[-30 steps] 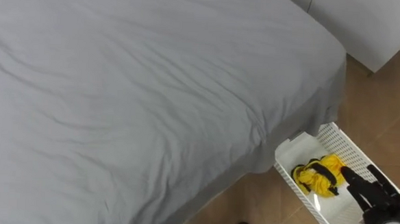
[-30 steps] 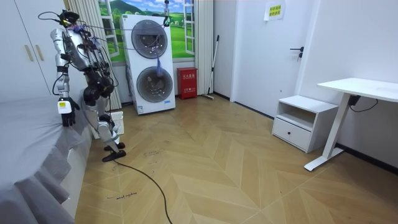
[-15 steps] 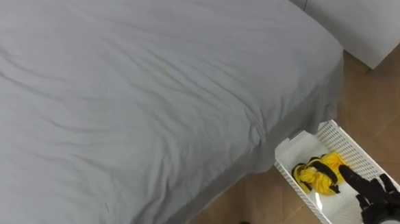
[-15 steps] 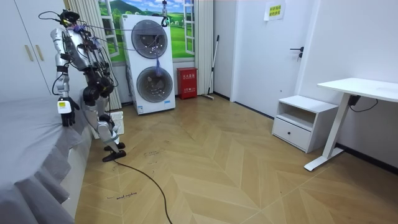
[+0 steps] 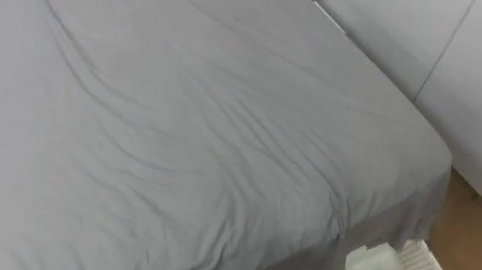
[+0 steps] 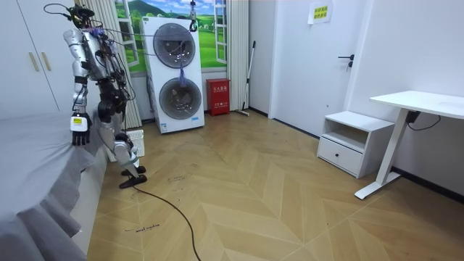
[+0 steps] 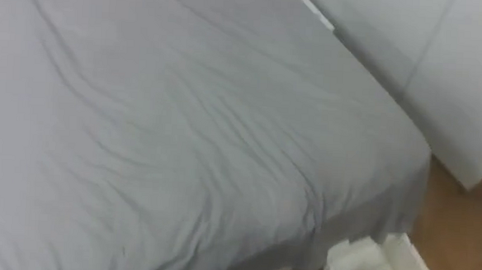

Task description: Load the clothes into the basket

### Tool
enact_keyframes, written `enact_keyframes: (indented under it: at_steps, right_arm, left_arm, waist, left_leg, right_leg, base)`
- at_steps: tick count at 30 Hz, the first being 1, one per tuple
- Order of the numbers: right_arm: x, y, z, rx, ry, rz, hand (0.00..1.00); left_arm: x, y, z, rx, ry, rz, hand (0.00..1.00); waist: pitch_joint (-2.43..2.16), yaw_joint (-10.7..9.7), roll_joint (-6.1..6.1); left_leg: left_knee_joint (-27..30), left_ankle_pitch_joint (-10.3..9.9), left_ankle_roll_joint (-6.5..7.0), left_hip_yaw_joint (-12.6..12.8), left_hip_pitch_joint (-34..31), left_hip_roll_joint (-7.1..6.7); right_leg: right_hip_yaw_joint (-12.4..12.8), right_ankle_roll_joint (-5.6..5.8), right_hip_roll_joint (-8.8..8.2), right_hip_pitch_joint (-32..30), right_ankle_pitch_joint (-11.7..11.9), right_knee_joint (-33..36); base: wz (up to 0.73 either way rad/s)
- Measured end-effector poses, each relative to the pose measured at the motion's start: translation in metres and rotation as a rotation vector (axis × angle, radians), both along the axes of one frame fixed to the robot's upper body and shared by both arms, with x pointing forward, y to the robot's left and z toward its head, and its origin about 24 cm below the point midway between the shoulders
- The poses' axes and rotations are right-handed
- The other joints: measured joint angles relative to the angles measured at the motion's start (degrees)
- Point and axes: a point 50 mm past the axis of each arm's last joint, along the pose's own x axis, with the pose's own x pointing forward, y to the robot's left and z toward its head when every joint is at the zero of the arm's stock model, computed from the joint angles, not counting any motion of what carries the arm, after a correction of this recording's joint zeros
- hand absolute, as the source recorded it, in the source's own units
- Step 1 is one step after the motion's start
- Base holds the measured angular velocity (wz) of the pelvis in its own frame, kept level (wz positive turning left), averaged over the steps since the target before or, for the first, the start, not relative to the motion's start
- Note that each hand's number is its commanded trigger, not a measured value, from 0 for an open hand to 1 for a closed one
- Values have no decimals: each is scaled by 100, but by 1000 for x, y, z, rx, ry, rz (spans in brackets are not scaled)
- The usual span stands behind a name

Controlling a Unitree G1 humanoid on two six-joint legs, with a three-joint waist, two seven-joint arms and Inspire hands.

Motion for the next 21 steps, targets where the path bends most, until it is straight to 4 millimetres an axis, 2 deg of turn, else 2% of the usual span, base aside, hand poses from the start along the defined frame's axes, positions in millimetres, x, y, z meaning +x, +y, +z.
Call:
enact_keyframes:
  at_steps: [1,2,3,5,6,10,12,15,16,18,19,21]
  right_arm:
    - [-3,3,-1,15,11,4,0]
    - [-6,7,-3,40,21,12,0]
    - [-10,10,-5,52,38,21,0]
    - [-13,11,-6,61,63,42,0]
    - [-13,13,-7,65,80,68,0]
    - [-10,25,-10,71,122,221,0]
    - [-6,34,-12,67,151,356,0]
    - [3,40,-12,59,171,469,0]
    - [4,41,-12,57,176,490,0]
    - [7,44,-13,55,190,539,0]
    - [9,45,-13,53,190,548,0]
    - [12,48,-13,43,192,581,0]
  left_arm:
    - [0,0,0,8,-1,5,0]
    - [-1,-1,0,23,3,-5,0]
    - [0,-2,-1,36,6,-28,0]
    - [1,-6,-1,49,8,-68,0]
    - [3,-9,-2,46,6,-76,0]
    - [5,-12,-2,57,2,-97,0]
    - [6,-13,-2,73,2,-106,0]
    - [2,-12,-3,77,19,-89,0]
    - [1,-11,-3,79,23,-80,0]
    - [-3,-7,-3,94,36,-46,0]
    - [-3,-5,-3,96,35,-25,0]
    - [-4,-3,-3,104,36,9,0]
  waist:
    - [-25,12,7]
    - [-14,44,-90]
    - [-26,109,-114]
    - [-22,173,-144]
    - [6,203,-178]
    - [4,344,-222]
    - [-7,498,-292]
    - [8,639,-384]
    - [6,663,-390]
    - [7,800,-479]
    - [33,915,-509]
    - [35,1001,-530]
  left_leg:
    - [-8,0,0,-20,57,-5]
    - [-28,-1,-1,-34,149,-19]
    - [-48,-1,0,-64,207,-30]
    - [-76,-1,0,-178,278,-63]
    - [-103,-1,0,-233,326,-82]
    - [-142,0,3,-463,356,-135]
    - [-142,0,3,-513,364,-146]
    - [-159,0,4,-541,421,-162]
    - [-160,0,4,-571,446,-169]
    - [-163,-4,8,-621,510,-188]
    - [-164,-5,8,-630,534,-193]
    - [-166,-12,15,-636,527,-194]
  right_leg:
    - [-42,8,-4,102,-3,-48]
    - [-115,27,-13,253,-10,-132]
    - [-210,45,-30,396,7,-213]
    - [-357,67,-55,569,21,-300]
    - [-413,84,-71,627,13,-303]
    - [-636,123,-108,731,-11,-382]
    - [-663,128,-114,732,-19,-387]
    - [-712,135,-120,853,-24,-397]
    - [-739,136,-125,894,-24,-398]
    - [-805,157,-136,971,-37,-494]
    - [-810,164,-135,1016,-41,-520]
    - [-814,167,-131,1027,-43,-574]
  base:
    - [59]
    - [43]
    - [46]
    - [38]
    - [34]
    - [31]
    - [12]
    - [6]
    - [19]
    - [18]
    - [4]
    - [2]
